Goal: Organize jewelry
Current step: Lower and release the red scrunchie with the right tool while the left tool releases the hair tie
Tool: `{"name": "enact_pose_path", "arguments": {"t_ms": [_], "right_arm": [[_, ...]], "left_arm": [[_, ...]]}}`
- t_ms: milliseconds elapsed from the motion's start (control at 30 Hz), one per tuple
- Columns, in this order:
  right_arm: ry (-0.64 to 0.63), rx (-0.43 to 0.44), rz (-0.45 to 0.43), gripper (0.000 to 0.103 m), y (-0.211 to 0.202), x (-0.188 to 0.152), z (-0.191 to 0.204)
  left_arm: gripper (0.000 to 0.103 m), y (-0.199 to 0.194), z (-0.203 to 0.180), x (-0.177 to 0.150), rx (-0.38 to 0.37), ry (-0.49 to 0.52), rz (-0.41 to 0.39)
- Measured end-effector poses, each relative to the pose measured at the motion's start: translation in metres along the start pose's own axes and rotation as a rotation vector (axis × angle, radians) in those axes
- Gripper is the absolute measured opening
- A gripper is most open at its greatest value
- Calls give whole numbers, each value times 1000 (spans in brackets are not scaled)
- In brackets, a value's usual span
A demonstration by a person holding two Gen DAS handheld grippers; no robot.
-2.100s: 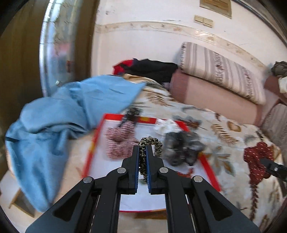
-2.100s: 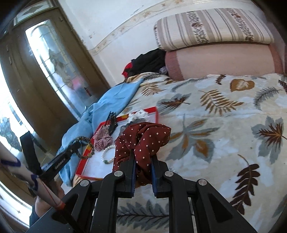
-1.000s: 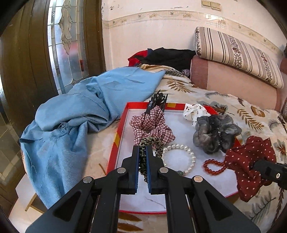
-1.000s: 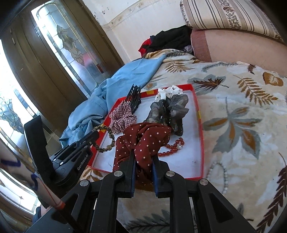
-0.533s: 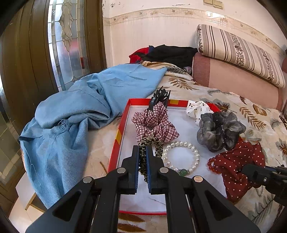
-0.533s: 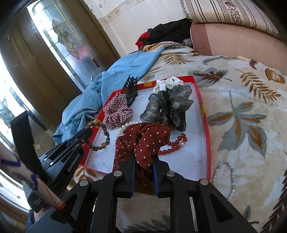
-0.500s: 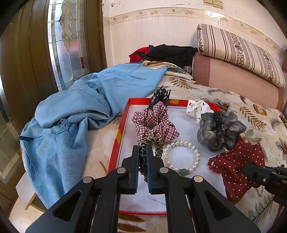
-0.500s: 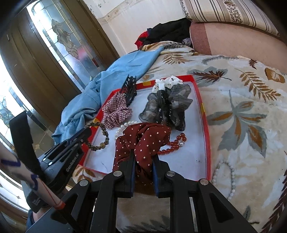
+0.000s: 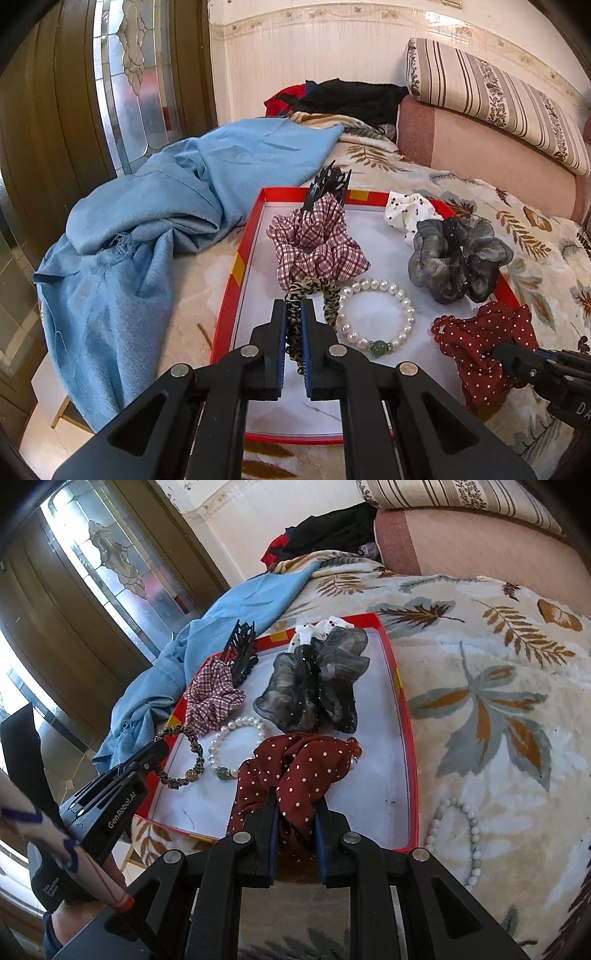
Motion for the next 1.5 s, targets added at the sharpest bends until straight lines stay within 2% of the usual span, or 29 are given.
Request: {"name": "enact_pose_path", "arguments": {"t_ms": [333, 1167, 1500], "right_arm": [[5, -11, 17, 19, 11, 1, -4], [-10, -50, 26, 20, 27, 15, -5], [-20, -53, 32, 25, 27, 13, -4]], "left_arm": [[7, 15, 1, -3, -13, -11, 58], [7, 36, -5, -3, -9, -11, 115], [8, 38, -6, -3, -6, -8, 123]]}}
Point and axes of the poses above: each gripper's, at about its wrist camera, not at the fingertips, and y roughly the way its jaws point, z to its left, x to its top, the point moved 6 cm from there along y, roughly the way its jaws point, and after that the axes turned 10 degrees about z, right-handed, at the moved point
